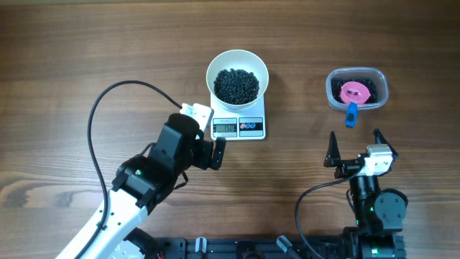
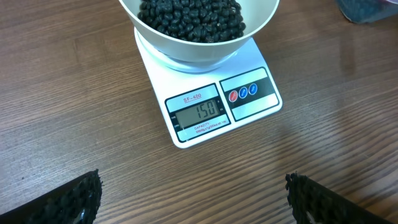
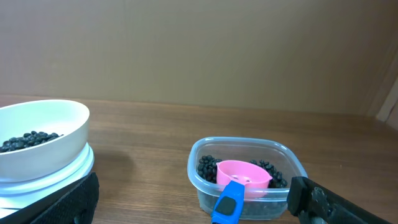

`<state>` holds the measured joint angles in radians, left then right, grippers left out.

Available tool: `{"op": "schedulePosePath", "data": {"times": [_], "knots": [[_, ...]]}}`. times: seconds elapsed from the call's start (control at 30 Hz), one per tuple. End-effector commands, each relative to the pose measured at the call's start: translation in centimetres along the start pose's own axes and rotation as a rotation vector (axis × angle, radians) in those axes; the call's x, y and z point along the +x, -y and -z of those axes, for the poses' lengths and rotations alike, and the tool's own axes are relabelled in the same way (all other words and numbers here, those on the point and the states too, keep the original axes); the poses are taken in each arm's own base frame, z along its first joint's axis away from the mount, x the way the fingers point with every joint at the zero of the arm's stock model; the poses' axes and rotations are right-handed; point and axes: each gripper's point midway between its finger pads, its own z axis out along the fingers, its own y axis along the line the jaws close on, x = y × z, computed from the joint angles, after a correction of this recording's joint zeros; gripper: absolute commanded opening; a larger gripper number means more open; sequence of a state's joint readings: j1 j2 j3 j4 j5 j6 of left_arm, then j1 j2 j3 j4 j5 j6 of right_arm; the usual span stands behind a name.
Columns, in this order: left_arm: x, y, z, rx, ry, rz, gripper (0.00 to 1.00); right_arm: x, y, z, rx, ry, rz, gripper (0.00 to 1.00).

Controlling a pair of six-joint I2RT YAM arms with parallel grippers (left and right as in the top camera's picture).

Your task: Scoop item into bowl and weigh 150g on scale

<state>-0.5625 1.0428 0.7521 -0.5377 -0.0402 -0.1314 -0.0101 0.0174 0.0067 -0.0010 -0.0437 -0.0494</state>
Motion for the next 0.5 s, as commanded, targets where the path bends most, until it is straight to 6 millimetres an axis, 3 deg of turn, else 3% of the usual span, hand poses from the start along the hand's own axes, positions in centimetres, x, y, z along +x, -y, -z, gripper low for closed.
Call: {"op": "schedulePosePath", "data": {"times": [0.0,0.47], "knots": [[0.00,-0.36,-0.07,-0.016,0.001,-0.016,1.00,-0.29,0.36,0.08,0.019,0.014,0.003,1.00],[0.00,-0.34,-0.07,-0.016,0.001,-0.017,1.00,-0.29,0.36,0.08,0.019,0.014,0.004,1.00]]}}
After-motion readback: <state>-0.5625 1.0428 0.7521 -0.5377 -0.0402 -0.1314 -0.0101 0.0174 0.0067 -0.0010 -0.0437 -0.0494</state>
